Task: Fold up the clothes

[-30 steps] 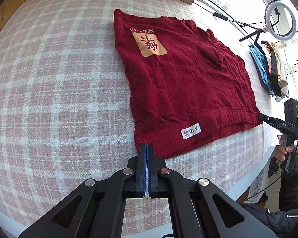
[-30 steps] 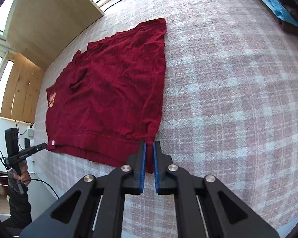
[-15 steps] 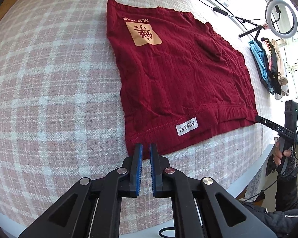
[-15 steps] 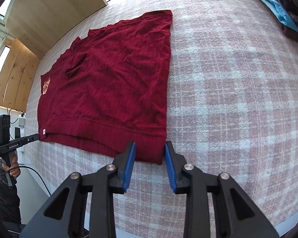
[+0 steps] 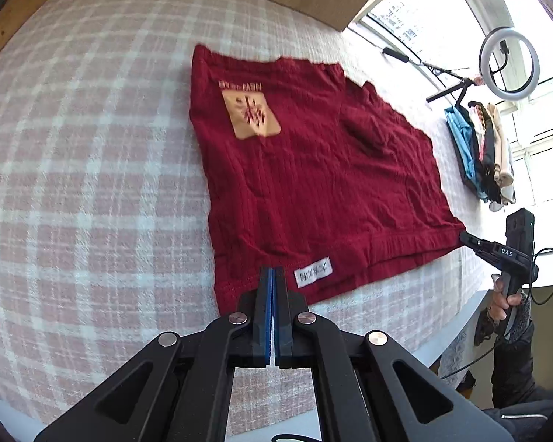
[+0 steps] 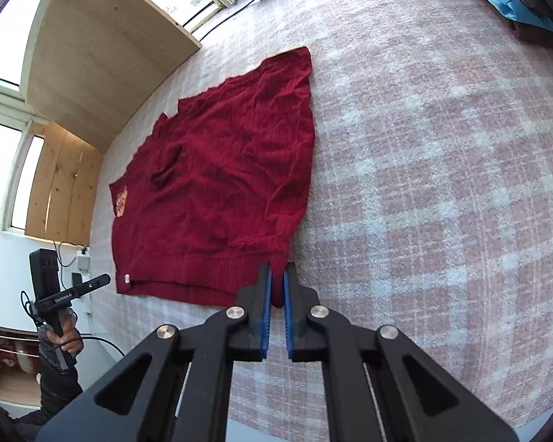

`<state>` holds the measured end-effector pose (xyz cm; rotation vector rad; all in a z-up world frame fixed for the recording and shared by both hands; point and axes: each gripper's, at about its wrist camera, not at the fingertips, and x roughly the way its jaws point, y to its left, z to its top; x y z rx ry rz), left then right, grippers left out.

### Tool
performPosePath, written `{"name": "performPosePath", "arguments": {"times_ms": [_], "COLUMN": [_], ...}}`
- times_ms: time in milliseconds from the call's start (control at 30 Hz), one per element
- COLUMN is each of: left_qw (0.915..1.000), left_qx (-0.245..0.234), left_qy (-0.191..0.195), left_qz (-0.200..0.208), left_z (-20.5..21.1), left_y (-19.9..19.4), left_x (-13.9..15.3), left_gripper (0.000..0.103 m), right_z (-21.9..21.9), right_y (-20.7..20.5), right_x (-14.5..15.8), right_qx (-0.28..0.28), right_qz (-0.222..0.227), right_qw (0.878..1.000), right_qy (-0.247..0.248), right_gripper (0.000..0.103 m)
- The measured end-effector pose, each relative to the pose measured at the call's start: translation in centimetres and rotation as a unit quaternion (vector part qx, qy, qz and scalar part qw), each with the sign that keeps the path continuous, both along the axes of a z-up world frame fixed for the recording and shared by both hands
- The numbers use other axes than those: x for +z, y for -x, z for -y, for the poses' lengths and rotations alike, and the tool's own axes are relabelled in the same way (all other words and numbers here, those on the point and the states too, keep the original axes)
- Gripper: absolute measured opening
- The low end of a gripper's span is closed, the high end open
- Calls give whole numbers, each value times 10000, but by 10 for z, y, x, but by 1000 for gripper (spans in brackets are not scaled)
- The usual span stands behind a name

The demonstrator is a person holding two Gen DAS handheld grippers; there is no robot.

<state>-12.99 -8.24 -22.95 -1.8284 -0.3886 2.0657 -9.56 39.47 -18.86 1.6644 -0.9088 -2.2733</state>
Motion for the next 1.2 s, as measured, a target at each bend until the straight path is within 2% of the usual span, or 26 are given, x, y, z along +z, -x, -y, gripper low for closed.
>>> {"name": "performPosePath", "arguments": {"times_ms": [67,200,300,333,433,633,733,833,867,933,1000,1067,1200], "left_qw": [10000,10000,9995,9993,9988,9983,9980,9957,9933,9874,9882,9906,9894], "left_qx": [30,89,48,38,-7,-20,171,190,178,138,71,31,-60], "left_qy": [8,25,203,255,439,555,558,905,1132,1537,1499,1357,1442], "left_qz": [-9,-28,220,257,206,172,225,-3,-132,-363,-301,-171,-163], "left_z": [4,13,6,3,-8,-18,-14,-12,-14,-18,-21,-25,-31], "left_y": [4,11,2,0,-5,-12,-16,-22,-23,-23,-21,-19,-18], "left_x": [5,16,-4,-9,-14,-17,-14,-5,-2,3,-1,-8,-14], "left_gripper": [0,0,0,5,10,8,6,14,18,34,40,40,39], "right_z": [-2,10,18,17,22,24,24,25,25,25,26,27,29], "right_y": [8,18,14,10,10,7,4,1,0,-1,-2,-2,-2], "right_x": [9,17,11,8,0,-3,-5,-6,-7,-10,-12,-14,-12], "right_qx": [-45,140,367,419,501,607,633,680,696,723,741,761,802], "right_qz": [-82,-30,94,129,215,245,240,227,250,299,329,343,320], "right_qw": [9999,9994,9974,9970,9958,9931,9930,9922,9918,9913,9909,9905,9895], "right_qy": [110,-325,-607,-643,-734,-969,-970,-1019,-1040,-1059,-1078,-1091,-1158], "right_gripper": [6,6,6,6,6,6,6,7,7,7,7,7,8]}}
